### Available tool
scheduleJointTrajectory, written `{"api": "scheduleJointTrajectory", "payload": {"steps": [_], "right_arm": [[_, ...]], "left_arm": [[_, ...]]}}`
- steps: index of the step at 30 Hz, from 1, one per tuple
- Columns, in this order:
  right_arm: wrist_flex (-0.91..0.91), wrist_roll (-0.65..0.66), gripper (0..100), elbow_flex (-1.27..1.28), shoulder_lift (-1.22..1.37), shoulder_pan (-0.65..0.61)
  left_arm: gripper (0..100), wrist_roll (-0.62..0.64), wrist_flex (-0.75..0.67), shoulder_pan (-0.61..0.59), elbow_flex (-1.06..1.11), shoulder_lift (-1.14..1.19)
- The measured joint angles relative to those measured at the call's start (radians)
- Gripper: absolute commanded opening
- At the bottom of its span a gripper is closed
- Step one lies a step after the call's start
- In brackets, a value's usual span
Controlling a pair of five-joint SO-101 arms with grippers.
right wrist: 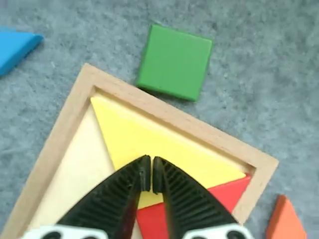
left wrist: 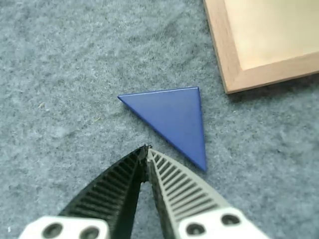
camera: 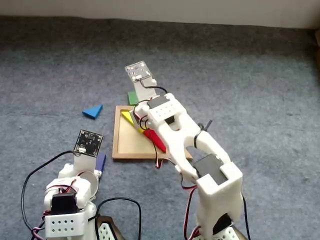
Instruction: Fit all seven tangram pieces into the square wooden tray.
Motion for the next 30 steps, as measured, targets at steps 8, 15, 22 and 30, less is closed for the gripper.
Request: {"api": "scheduleJointTrajectory", "payload": {"steps": [8, 15, 22, 30], "right_arm": [[0.071, 0.037, 2.4, 0.213, -0.365, 0.037], [0.077, -0.008, 9.3, 0.411, -0.568, 0.120], [0.215, -0.048, 21.0, 0.347, -0.454, 0.176], [0.265, -0.048, 21.0, 0.097, -0.133, 0.210]], "left_arm": [[1, 0.000, 0.000, 0.000, 0.000, 0.000], [1, 0.000, 0.000, 0.000, 0.000, 0.000], [1, 0.000, 0.000, 0.000, 0.000, 0.000], [1, 0.000, 0.000, 0.000, 0.000, 0.000]]}}
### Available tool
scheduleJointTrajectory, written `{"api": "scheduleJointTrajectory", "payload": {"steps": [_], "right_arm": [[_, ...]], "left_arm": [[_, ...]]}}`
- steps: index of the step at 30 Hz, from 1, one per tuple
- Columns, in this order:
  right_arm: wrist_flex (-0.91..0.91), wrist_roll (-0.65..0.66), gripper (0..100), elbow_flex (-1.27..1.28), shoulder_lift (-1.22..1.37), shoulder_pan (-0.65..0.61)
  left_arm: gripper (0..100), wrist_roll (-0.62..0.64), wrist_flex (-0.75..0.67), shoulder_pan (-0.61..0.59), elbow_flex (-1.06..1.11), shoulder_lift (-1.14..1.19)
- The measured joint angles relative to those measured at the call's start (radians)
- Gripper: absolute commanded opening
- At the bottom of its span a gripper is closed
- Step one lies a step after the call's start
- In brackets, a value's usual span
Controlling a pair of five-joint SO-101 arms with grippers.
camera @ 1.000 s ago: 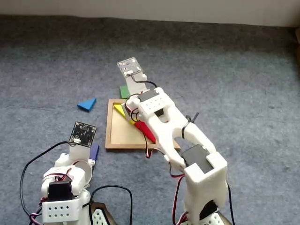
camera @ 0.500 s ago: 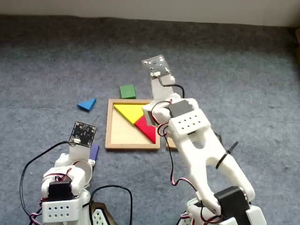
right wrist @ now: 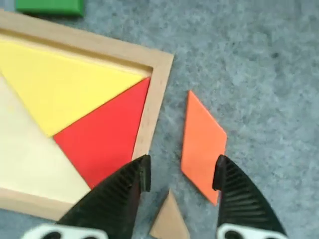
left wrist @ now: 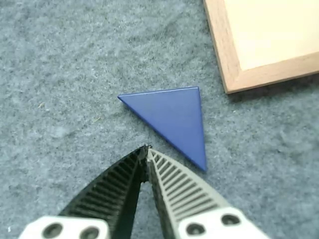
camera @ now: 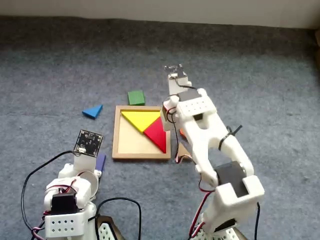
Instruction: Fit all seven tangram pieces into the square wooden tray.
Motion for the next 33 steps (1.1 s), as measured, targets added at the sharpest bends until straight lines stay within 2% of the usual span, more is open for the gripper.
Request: {"api": "scheduleJointTrajectory", "payload": {"steps": [5, 14, 21, 28, 33], "right_arm": [[0.000, 0.000, 21.0, -0.097, 0.100, 0.051], [0.000, 0.000, 20.4, -0.123, 0.204, 0.051], [0.043, 0.000, 0.5, -0.138, 0.213, 0.061], [0.121, 0.000, 0.5, -0.184, 0.199, 0.055], [0.167, 0.000, 0.5, -0.204, 0.048, 0.015]], "left_arm": [[1, 0.000, 0.000, 0.000, 0.000, 0.000], [1, 0.000, 0.000, 0.000, 0.000, 0.000], [1, 0.000, 0.000, 0.000, 0.000, 0.000], [1, 0.000, 0.000, 0.000, 0.000, 0.000], [1, 0.000, 0.000, 0.000, 0.000, 0.000]]}}
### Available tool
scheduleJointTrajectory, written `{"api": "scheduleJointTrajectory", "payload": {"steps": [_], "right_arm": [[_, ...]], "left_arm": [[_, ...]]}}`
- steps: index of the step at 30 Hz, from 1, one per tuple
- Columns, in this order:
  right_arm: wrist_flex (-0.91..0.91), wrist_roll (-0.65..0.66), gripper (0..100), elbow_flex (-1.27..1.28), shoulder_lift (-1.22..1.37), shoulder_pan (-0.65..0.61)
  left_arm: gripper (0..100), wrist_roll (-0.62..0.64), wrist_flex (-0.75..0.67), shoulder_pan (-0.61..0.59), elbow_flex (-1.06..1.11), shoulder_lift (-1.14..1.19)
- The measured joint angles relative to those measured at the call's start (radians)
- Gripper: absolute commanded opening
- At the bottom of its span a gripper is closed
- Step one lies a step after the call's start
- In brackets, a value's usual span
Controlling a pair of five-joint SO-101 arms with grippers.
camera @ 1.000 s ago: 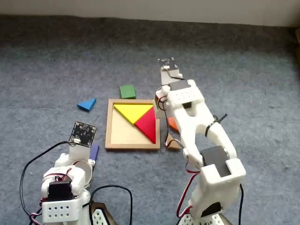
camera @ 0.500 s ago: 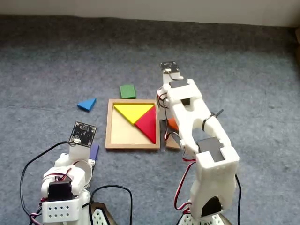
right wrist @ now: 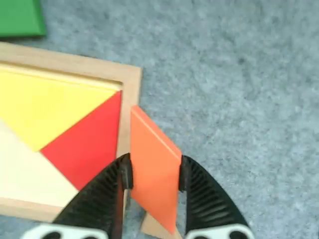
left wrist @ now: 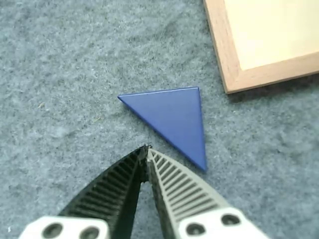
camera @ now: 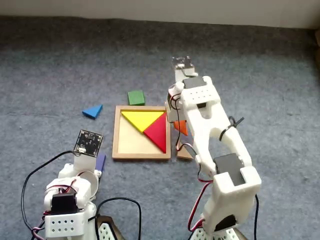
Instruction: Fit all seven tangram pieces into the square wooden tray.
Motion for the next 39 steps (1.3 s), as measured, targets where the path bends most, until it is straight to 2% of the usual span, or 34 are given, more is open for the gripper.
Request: {"api": "scheduleJointTrajectory", "payload": {"steps": [6, 10, 14, 23, 34, 39], "right_arm": [[0.000, 0.114, 0.5, 0.061, -0.147, -0.153], [-0.071, 0.198, 0.5, 0.115, -0.163, -0.209], [-0.153, 0.247, 0.5, 0.189, -0.163, -0.216], [-0.270, 0.253, 0.5, 0.227, -0.163, -0.216], [-0.325, 0.253, 1.0, 0.232, -0.052, -0.216], [-0.301, 0.253, 10.4, 0.232, -0.052, -0.216]], "left_arm": [[1, 0.000, 0.000, 0.000, 0.000, 0.000], [1, 0.000, 0.000, 0.000, 0.000, 0.000], [1, 0.000, 0.000, 0.000, 0.000, 0.000], [1, 0.000, 0.000, 0.000, 0.000, 0.000], [1, 0.000, 0.000, 0.000, 0.000, 0.000], [1, 0.000, 0.000, 0.000, 0.000, 0.000]]}}
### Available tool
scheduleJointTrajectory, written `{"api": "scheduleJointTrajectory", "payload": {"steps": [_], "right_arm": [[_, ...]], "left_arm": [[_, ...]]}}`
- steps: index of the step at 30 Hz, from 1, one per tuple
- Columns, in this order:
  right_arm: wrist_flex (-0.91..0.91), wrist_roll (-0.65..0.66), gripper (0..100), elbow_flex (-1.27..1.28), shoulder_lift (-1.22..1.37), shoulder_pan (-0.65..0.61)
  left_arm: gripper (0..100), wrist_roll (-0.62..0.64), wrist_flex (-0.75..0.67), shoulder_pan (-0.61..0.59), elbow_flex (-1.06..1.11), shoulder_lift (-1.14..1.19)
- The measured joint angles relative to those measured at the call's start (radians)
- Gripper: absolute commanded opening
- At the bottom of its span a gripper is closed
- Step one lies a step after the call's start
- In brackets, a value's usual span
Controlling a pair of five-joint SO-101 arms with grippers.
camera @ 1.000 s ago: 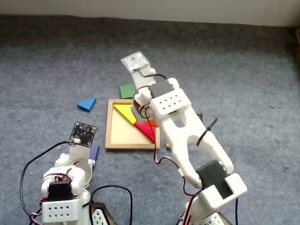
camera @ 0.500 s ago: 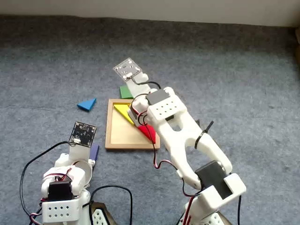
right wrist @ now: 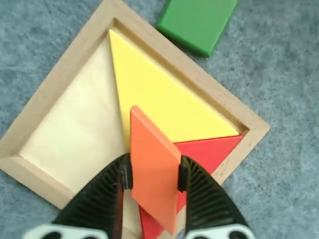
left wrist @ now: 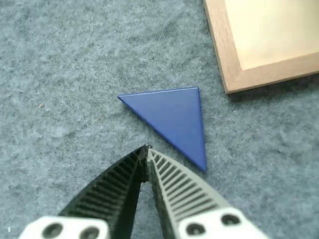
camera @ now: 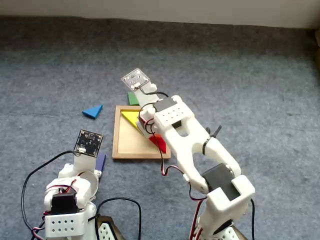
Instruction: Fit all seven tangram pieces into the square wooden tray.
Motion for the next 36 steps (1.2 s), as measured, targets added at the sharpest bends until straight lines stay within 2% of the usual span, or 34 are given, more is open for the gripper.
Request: {"api": "scheduleJointTrajectory", "payload": {"steps": [2, 17, 28, 33, 36], "right_arm": [[0.015, 0.000, 13.6, 0.000, 0.000, 0.000], [0.020, 0.000, 13.4, 0.000, 0.000, -0.011], [-0.015, -0.341, 13.4, 0.000, 0.018, -0.160], [-0.095, -0.387, 14.1, -0.003, 0.091, -0.166], [-0.098, -0.390, 20.6, -0.008, 0.091, -0.167]], "left_arm": [[1, 0.000, 0.000, 0.000, 0.000, 0.000], [1, 0.000, 0.000, 0.000, 0.000, 0.000], [1, 0.000, 0.000, 0.000, 0.000, 0.000], [1, 0.000, 0.000, 0.000, 0.000, 0.000], [1, 0.000, 0.000, 0.000, 0.000, 0.000]]}}
